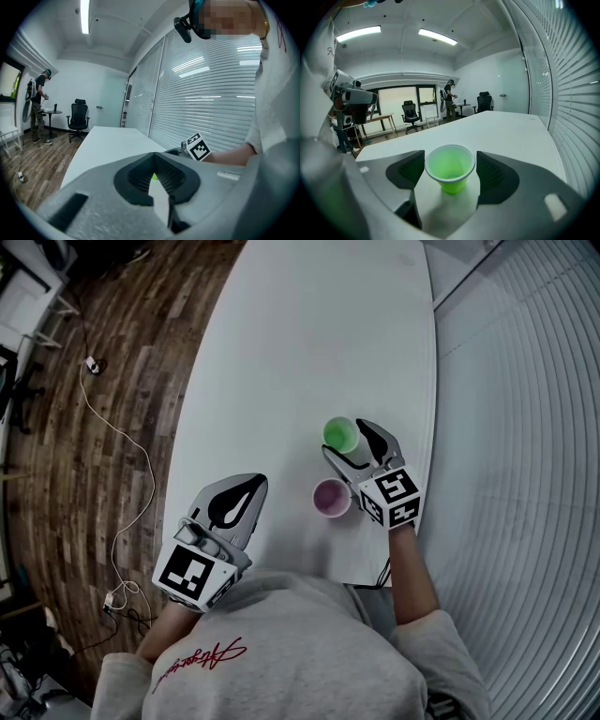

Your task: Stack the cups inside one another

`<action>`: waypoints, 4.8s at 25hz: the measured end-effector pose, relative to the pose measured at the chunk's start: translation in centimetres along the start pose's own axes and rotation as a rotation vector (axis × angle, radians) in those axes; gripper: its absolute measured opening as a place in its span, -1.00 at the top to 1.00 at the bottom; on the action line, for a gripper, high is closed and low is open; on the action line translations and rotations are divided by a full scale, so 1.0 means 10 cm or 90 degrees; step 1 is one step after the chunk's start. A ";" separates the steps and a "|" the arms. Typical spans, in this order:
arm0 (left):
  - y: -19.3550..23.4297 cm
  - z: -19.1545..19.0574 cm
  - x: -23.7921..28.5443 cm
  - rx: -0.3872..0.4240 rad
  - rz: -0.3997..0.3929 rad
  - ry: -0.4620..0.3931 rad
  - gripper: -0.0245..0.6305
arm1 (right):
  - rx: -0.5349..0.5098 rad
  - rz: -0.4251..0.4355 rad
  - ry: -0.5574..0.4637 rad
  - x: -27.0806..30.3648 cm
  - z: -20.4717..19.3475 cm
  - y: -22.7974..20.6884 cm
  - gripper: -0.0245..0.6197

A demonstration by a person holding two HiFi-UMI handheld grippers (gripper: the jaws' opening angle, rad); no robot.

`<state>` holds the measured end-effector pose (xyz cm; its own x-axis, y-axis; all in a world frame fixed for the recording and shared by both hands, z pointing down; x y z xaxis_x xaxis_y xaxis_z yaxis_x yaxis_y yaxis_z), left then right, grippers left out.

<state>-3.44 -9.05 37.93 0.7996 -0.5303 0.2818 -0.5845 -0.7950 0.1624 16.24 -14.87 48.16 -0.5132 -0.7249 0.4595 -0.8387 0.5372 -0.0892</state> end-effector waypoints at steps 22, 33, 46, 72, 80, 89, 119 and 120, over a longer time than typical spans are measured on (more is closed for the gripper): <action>-0.01 0.03 -0.08 0.003 0.011 -0.006 0.94 | -0.003 -0.017 -0.015 -0.02 0.06 -0.04 -0.12; -0.05 0.02 -0.14 0.010 0.004 -0.007 0.94 | -0.001 -0.059 -0.040 -0.12 0.12 -0.09 -0.12; -0.10 0.02 -0.22 0.014 -0.009 -0.020 0.94 | -0.002 -0.098 -0.080 -0.37 0.29 0.02 -0.11; -0.26 0.01 -0.29 0.023 -0.069 -0.040 0.94 | -0.003 -0.120 -0.141 -0.88 0.51 0.48 -0.11; -0.32 0.02 -0.33 0.026 -0.074 -0.043 0.94 | 0.001 -0.109 -0.160 -0.99 0.55 0.63 -0.11; -0.37 0.04 -0.36 0.032 -0.082 -0.047 0.94 | 0.009 -0.096 -0.168 -1.06 0.51 0.82 -0.11; -0.54 0.00 -0.40 0.026 -0.062 -0.042 0.94 | 0.032 -0.030 -0.172 -1.09 0.28 1.06 -0.11; -0.54 0.00 -0.41 0.026 -0.061 -0.043 0.94 | 0.031 -0.029 -0.171 -1.09 0.28 1.08 -0.11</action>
<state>-3.55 -2.54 35.88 0.8600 -0.4685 0.2024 -0.4997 -0.8536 0.1472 12.28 -2.41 39.75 -0.4993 -0.8397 0.2135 -0.8664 0.4848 -0.1195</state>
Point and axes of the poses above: the fingertips, and each gripper's own axes: x forward along the fingers, y to its left, z out of its top, the point moved 5 cm from there along -x, backward along the fingers, and after that the axes turned 1 degree about x, right-handed, at the moved point
